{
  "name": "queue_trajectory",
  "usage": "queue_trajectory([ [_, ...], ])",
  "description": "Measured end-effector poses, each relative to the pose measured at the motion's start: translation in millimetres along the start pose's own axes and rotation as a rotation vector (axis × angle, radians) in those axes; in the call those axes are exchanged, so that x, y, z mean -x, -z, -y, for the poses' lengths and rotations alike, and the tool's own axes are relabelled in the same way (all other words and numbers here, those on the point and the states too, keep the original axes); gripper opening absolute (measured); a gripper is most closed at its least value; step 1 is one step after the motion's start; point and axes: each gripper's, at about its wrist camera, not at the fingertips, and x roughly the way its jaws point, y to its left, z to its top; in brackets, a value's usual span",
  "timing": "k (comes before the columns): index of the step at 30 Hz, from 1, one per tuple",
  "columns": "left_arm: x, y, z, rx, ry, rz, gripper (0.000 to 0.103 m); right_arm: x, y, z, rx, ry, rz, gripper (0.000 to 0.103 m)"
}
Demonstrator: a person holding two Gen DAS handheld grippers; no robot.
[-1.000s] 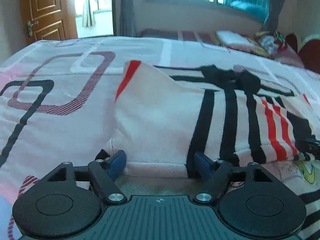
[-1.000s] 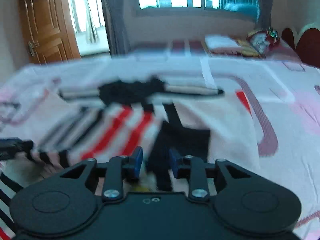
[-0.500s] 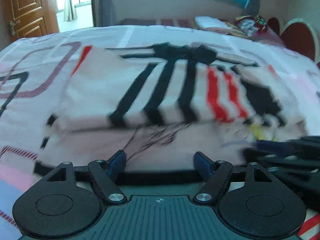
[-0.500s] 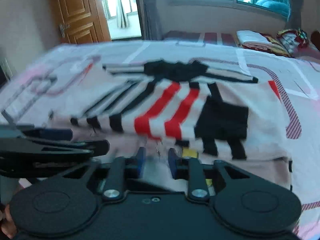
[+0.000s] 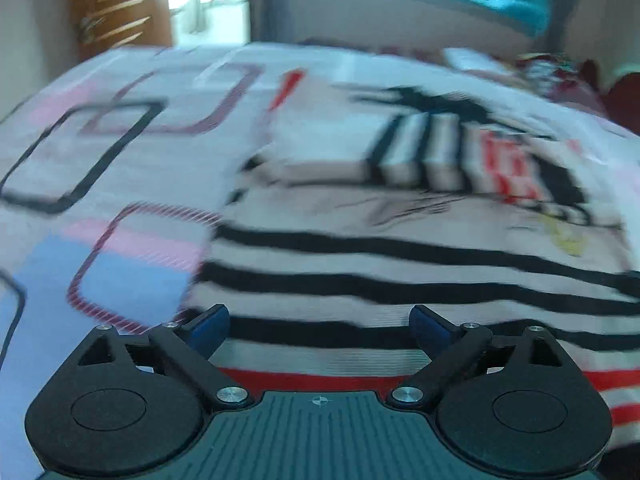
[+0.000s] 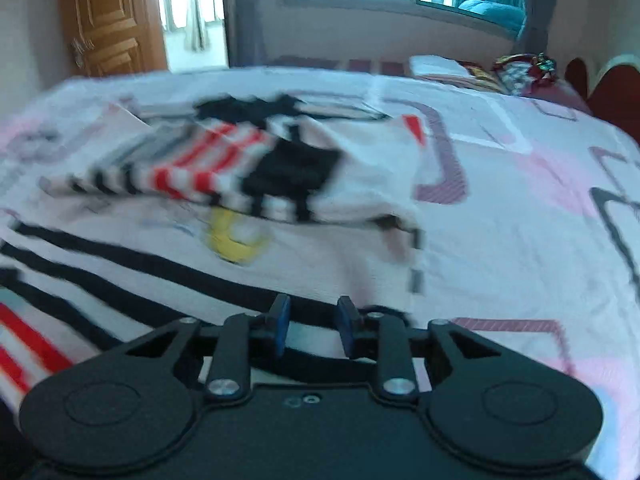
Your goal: Fold small clothes
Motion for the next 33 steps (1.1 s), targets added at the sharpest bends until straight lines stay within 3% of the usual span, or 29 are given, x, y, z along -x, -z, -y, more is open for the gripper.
queue_trajectory([
  [4,-10.2,6.0,15.2,-0.097,0.044,-0.032,0.096,10.1,4.6,-49.4,-0.006,-0.111,-0.006,0.027],
  [8,-5.1,31.4,-19.1,-0.088,0.06,-0.011,0.096,13.6,18.4,-109.2,0.085,-0.124,-0.016,0.027],
  [11,5.3,46.6,-44.9,-0.107,0.084,0.006,0.096,13.3,36.6,-116.5,0.123,-0.051,-0.05,0.026],
  [14,15.6,58.1,-51.3,-0.16,0.062,0.017,0.096,30.5,49.5,-92.1,0.041,0.041,-0.045,0.026],
  [17,19.1,61.1,-71.6,-0.047,0.099,-0.014,0.096,46.1,62.8,-67.8,-0.013,0.137,-0.05,0.025],
  [21,40.2,70.0,-68.1,-0.091,0.141,-0.007,0.096,64.4,69.5,-74.6,-0.026,0.199,-0.05,0.027],
  [23,49.7,75.4,-63.8,-0.108,0.157,0.0,0.096,73.9,70.5,-92.5,-0.019,0.15,-0.018,0.028],
  [26,47.1,87.3,-63.0,-0.096,0.171,-0.049,0.096,85.8,76.2,-123.9,-0.004,0.073,0.001,0.028],
  [28,48.3,93.3,-64.1,-0.092,0.165,-0.032,0.096,87.2,78.8,-139.4,0.012,0.034,-0.003,0.028],
  [33,51.9,100.3,-67.8,-0.106,0.151,-0.022,0.096,85.9,94.1,-145.9,0.028,0.037,-0.03,0.029],
])
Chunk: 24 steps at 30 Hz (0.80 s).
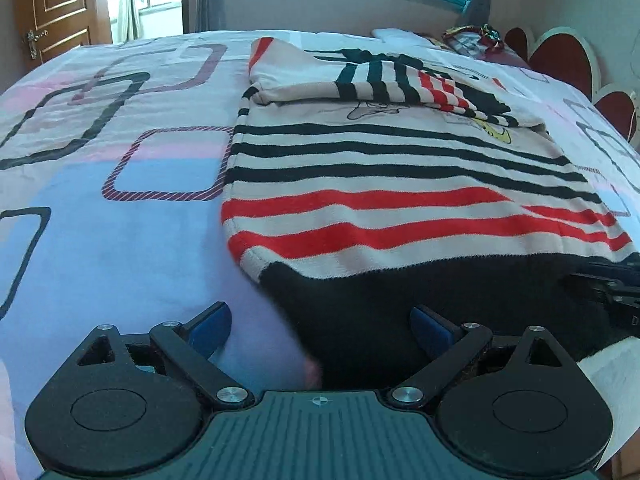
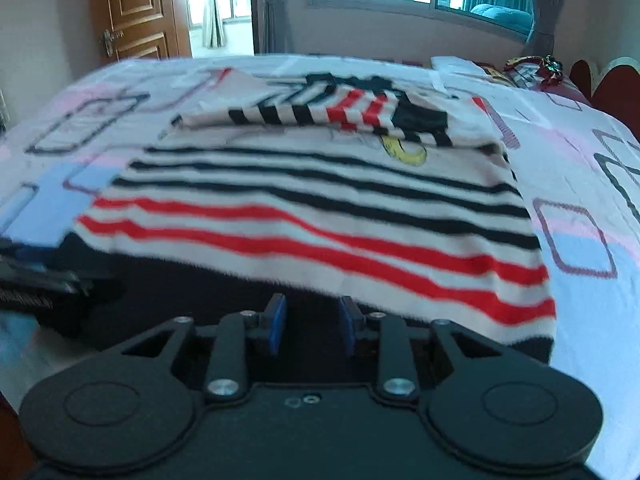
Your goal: Fold small clothes
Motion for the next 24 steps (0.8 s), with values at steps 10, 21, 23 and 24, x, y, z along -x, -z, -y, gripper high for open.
queue_trajectory([
  [10,3.3,-5.6,-7.7,0.092,0.008,-0.034,0.096,28.9,31.3,59.3,-0.12,0.165,0.008,0.033],
  [21,1.3,-4.0,-4.2,0.064,0.012,-0.017,0.096,22.6,36.6,75.3,-0.226,0.148,-0.023,0.057],
  [23,1.3,-3.8,-4.3,0.06,0.014,-0.013,0.096,21.1,36.1,73.6,-0.215,0.156,-0.029,0.055],
  [24,1.2,-3.9,-4.3,0.061,0.016,-0.013,0.096,20.6,35.4,73.5,-0.217,0.157,-0.031,0.054],
])
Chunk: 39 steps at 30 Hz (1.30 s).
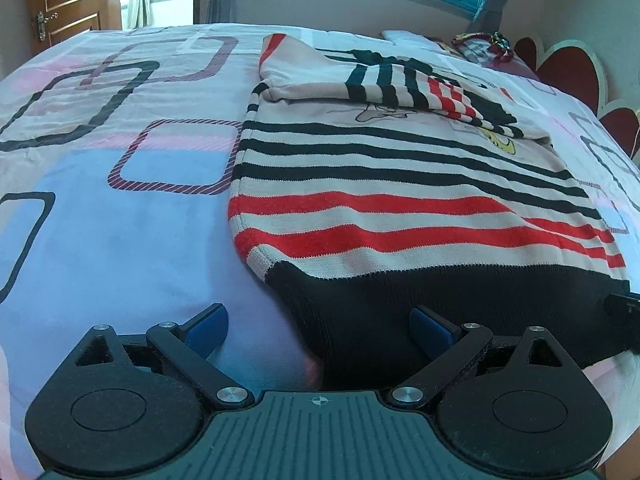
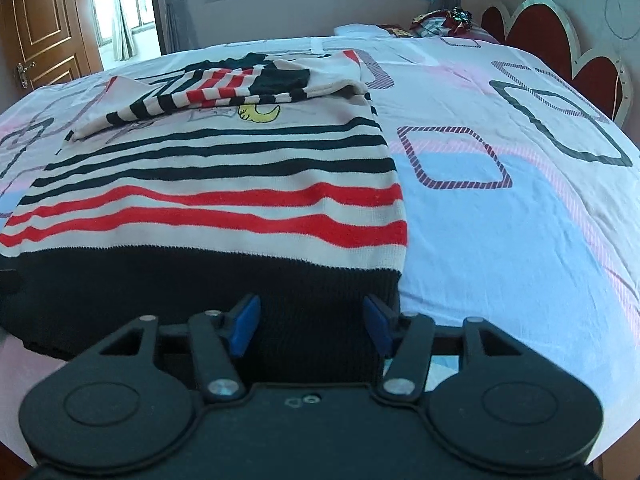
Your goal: Fold small clothes
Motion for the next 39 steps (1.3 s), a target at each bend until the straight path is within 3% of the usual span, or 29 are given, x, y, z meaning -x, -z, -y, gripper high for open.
queue_trajectory([
  [4,0.1,-0.3,-1.4,0.002,0.006,0.004,0.096,2.0,-1.5,3.5,-0.019,0.014,0.0,0.038],
  [8,2.4,-2.7,-0.7,0.002,0.002,0.004,0.096,3.4,-2.2,5.7,-0.023,0.021,-0.001,0.039],
  [12,28.6,-12.4,1.9,-0.01,-0.026,0.123,0.096,20.5,-5.8,-3.6,0.004,0.006,0.069,0.036],
  [15,45.6,-23.2,3.9,0.003,0.021,0.191,0.096,29.8,-12.1,-19.5,0.04,-0.027,0.101,0.036],
  [20,23.1,-32.3,32.4,-0.048,0.128,0.122,0.096,27.9,-15.3,-51.9,0.059,-0.133,0.097,0.034],
  [24,-9.8,-8.8,33.2,-0.12,0.051,0.023,0.096,10.1,-16.7,-83.6,0.137,-0.203,0.066,0.029],
  [25,-9.4,-1.5,28.1,-0.142,0.043,0.047,0.096,6.6,-15.2,-86.7,0.155,-0.205,0.061,0.029],
  [27,-2.5,8.8,23.5,-0.205,0.035,0.072,0.096,-2.2,-9.4,-86.4,0.186,-0.179,0.032,0.03],
  [31,5.5,7.1,20.4,-0.195,0.033,0.052,0.096,-0.6,1.6,-49.0,0.176,-0.108,0.038,0.03],
  [35,17.5,4.2,12.4,-0.114,0.005,0.019,0.096,8.6,6.3,-11.2,0.146,-0.014,0.018,0.033],
  [39,23.4,6.6,-5.6,-0.04,-0.025,0.014,0.096,21.5,7.1,1.9,0.101,-0.012,0.017,0.036],
])
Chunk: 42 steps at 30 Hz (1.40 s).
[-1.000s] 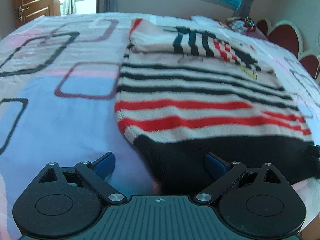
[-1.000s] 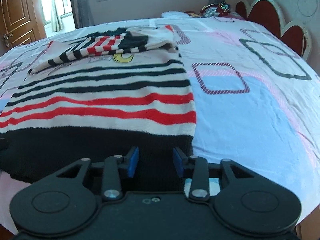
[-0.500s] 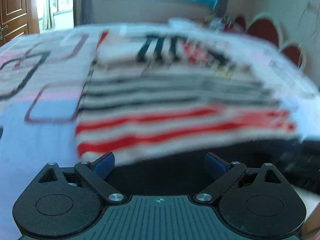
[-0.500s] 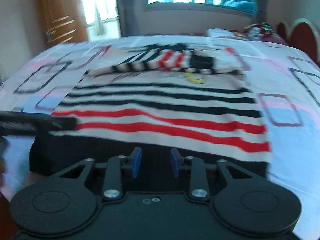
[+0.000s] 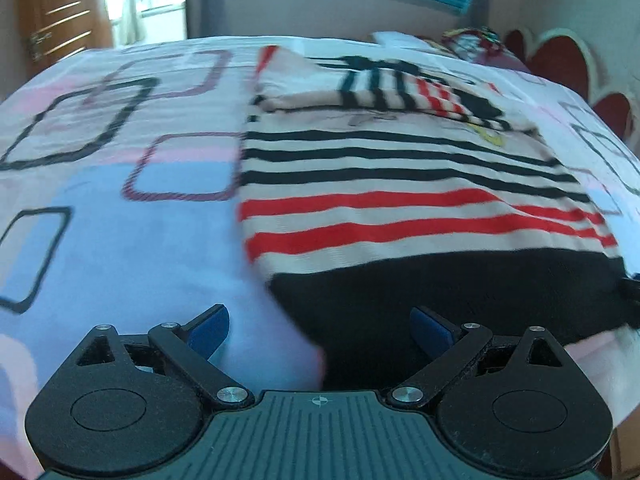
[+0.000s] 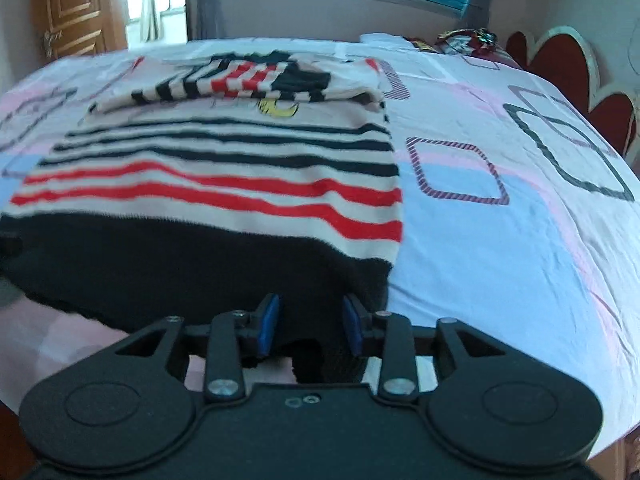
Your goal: Fold small clothes
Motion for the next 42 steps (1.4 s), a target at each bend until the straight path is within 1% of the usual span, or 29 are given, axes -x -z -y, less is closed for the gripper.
queue_trajectory([
  [1,-2.6,0.0,-5.2,0.026,0.002,-0.015,0.096,3.3,-0.9,1.2,-0.019,-0.003,0.01,0.038],
  [2,-7.4,-0.4,-10.4,0.056,0.016,-0.033,0.096,4.7,-1.8,3.3,-0.038,-0.004,0.015,0.043],
  [3,-10.2,-0.3,-14.0,0.083,0.031,-0.043,0.096,5.1,-1.4,6.0,-0.058,-0.001,0.012,0.046],
  [4,-11.4,-0.3,-16.2,0.101,0.043,-0.039,0.096,3.7,-1.0,9.7,-0.079,0.0,0.007,0.047],
  [7,-14.3,-1.1,-14.2,0.118,0.069,-0.036,0.096,-5.9,0.4,17.9,-0.129,-0.009,-0.028,0.046],
  [8,-14.7,-2.0,-12.7,0.125,0.089,-0.04,0.092,-8.7,1.5,19.0,-0.141,-0.015,-0.04,0.046],
  [9,-14.7,-2.8,-10.0,0.114,0.089,-0.041,0.076,-10.1,2.0,20.0,-0.152,-0.017,-0.043,0.047],
  [10,-13.9,-4.2,-6.7,0.096,0.083,-0.042,0.064,-10.7,2.3,20.5,-0.163,-0.019,-0.044,0.046],
  [11,-14.1,-5.7,-5.2,0.093,0.093,-0.049,0.061,-10.9,1.9,20.4,-0.169,-0.018,-0.047,0.043],
  [13,-13.9,-9.1,-4.7,0.108,0.1,-0.06,0.052,-10.1,1.0,19.5,-0.161,-0.015,-0.051,0.037],
  [14,-13.6,-10.9,-3.8,0.11,0.108,-0.068,0.047,-9.4,0.7,19.2,-0.155,-0.01,-0.053,0.032],
  [16,-12.5,-11.8,-1.6,0.116,0.128,-0.082,0.04,-7.2,-0.5,20.8,-0.162,-0.012,-0.056,0.026],
  [19,-13.9,-12.2,3.3,0.123,0.144,-0.105,0.04,-7.5,-1.0,22.9,-0.168,-0.015,-0.065,0.025],
  [22,-14.9,-12.6,0.9,0.157,0.156,-0.119,0.04,-10.8,-1.2,23.1,-0.165,0.021,-0.071,0.041],
  [24,-14.3,-12.2,-0.3,0.169,0.17,-0.129,0.04,-12.4,1.2,25.6,-0.178,0.006,-0.076,0.041],
  [25,-13.3,-11.4,-0.8,0.176,0.183,-0.135,0.04,-12.2,1.8,25.5,-0.174,0.006,-0.076,0.04],
  [27,-12.1,-9.4,-3.8,0.197,0.205,-0.145,0.04,-10.5,1.3,25.6,-0.181,-0.006,-0.085,0.033],
  [29,-13.0,-8.9,-5.7,0.201,0.217,-0.147,0.04,-8.5,1.1,25.0,-0.187,-0.037,-0.093,0.021],
  [30,-13.9,-9.3,-6.6,0.204,0.225,-0.148,0.037,-7.7,1.2,24.0,-0.185,-0.047,-0.097,0.02],
  [31,-14.9,-10.0,-7.3,0.21,0.232,-0.149,0.022,-7.1,1.2,23.3,-0.185,-0.049,-0.098,0.02],
  [32,-17.8,-10.6,-8.2,0.218,0.239,-0.161,0.018,-7.0,1.0,23.8,-0.191,-0.051,-0.098,0.019],
  [34,-21.0,-11.0,-9.4,0.233,0.248,-0.164,0.018,-9.6,1.2,24.7,-0.195,-0.053,-0.104,0.019],
  [35,-21.1,-12.2,-7.9,0.224,0.25,-0.16,0.016,-11.5,0.8,25.1,-0.195,-0.056,-0.107,0.019],
  [36,-20.0,-13.3,-6.4,0.213,0.25,-0.154,0.014,-11.9,-0.1,26.2,-0.205,-0.06,-0.108,0.019],
  [37,-17.7,-14.5,-5.8,0.207,0.252,-0.142,0.013,-11.7,-1.2,27.2,-0.212,-0.068,-0.11,0.017],
  [38,-14.6,-16.5,-5.3,0.204,0.256,-0.122,0.013,-9.7,-1.9,27.4,-0.209,-0.079,-0.103,0.011],
  [42,-1.8,-34.4,-0.5,0.168,0.259,-0.027,0.012,2.7,-6.9,30.9,-0.228,-0.105,-0.044,0.011],
])
